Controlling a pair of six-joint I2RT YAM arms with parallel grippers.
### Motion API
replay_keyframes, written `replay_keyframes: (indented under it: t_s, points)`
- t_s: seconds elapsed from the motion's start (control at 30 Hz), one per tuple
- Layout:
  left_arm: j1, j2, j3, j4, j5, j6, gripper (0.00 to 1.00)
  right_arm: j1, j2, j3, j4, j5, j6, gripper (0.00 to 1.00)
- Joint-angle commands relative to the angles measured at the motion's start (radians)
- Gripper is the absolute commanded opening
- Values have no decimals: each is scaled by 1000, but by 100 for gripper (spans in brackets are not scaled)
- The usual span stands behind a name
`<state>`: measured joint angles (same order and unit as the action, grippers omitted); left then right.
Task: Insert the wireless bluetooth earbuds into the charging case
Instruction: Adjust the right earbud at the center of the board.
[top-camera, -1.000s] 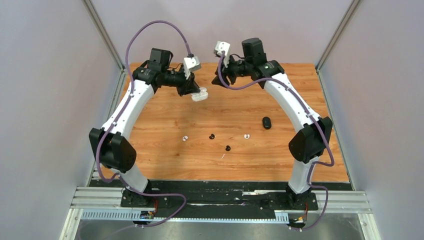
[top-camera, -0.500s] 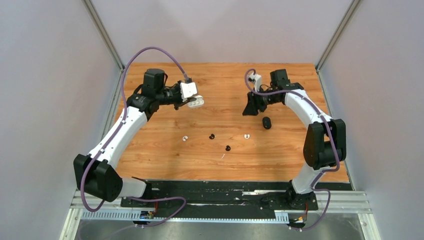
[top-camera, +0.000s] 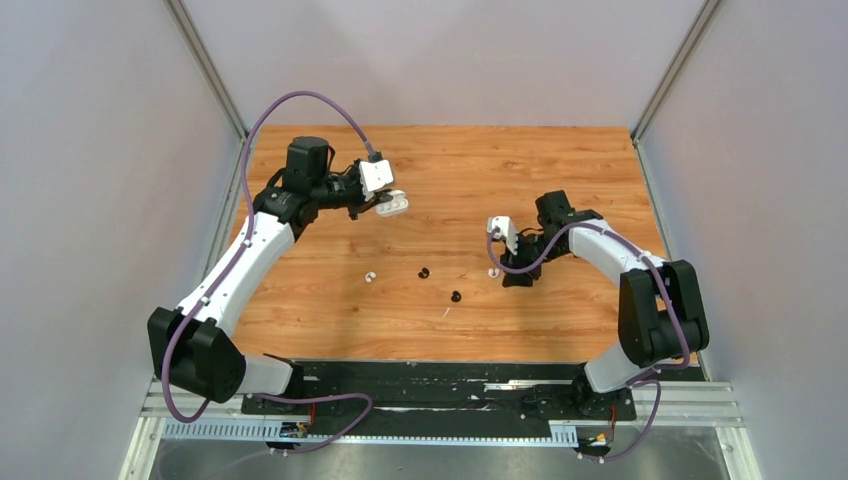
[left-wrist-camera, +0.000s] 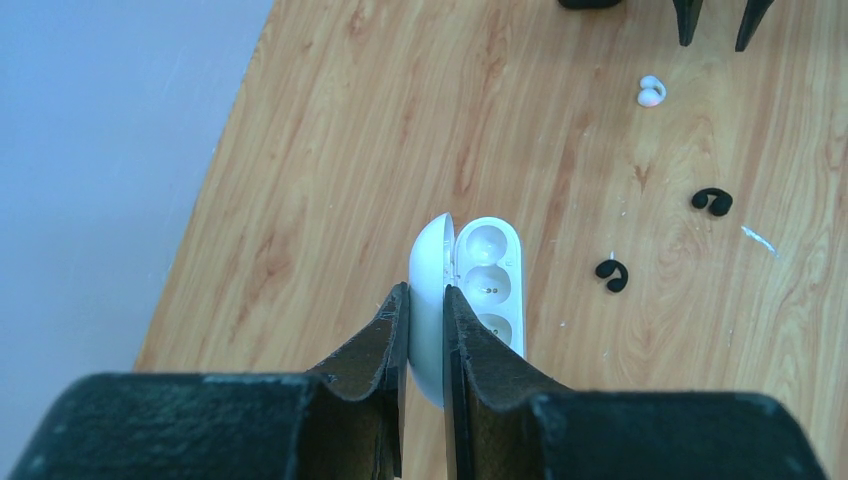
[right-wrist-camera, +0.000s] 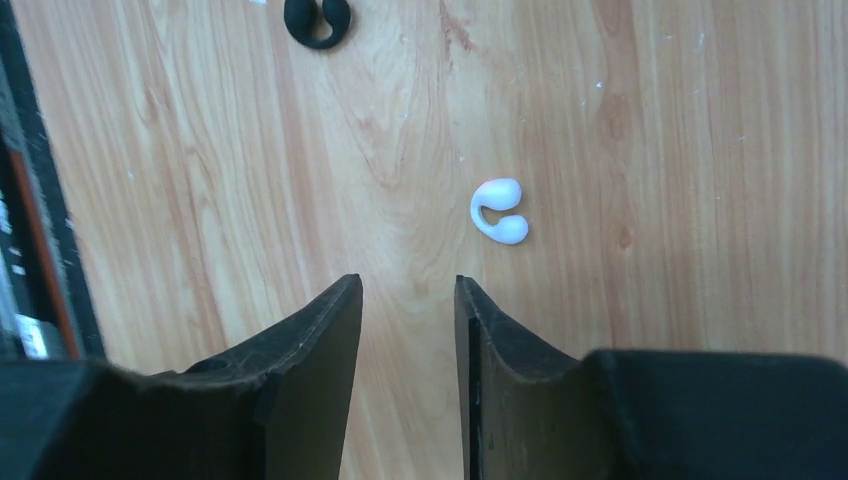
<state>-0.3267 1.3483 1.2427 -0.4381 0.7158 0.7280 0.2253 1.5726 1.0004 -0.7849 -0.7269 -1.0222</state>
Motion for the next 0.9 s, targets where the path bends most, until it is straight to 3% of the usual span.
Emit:
replay_keyframes:
  t_s: [0.0, 0.4, 0.87]
  points:
    - [-5, -9, 26, 17, 17, -39, 0, 17, -60, -67, 135, 39, -217, 39]
    - [-5, -9, 25, 23, 16, -65, 0, 57, -12, -118, 265, 62, -299, 39]
    - [-5, -3, 24, 30, 11, -71, 0, 80, 65, -78, 237, 83, -322, 40]
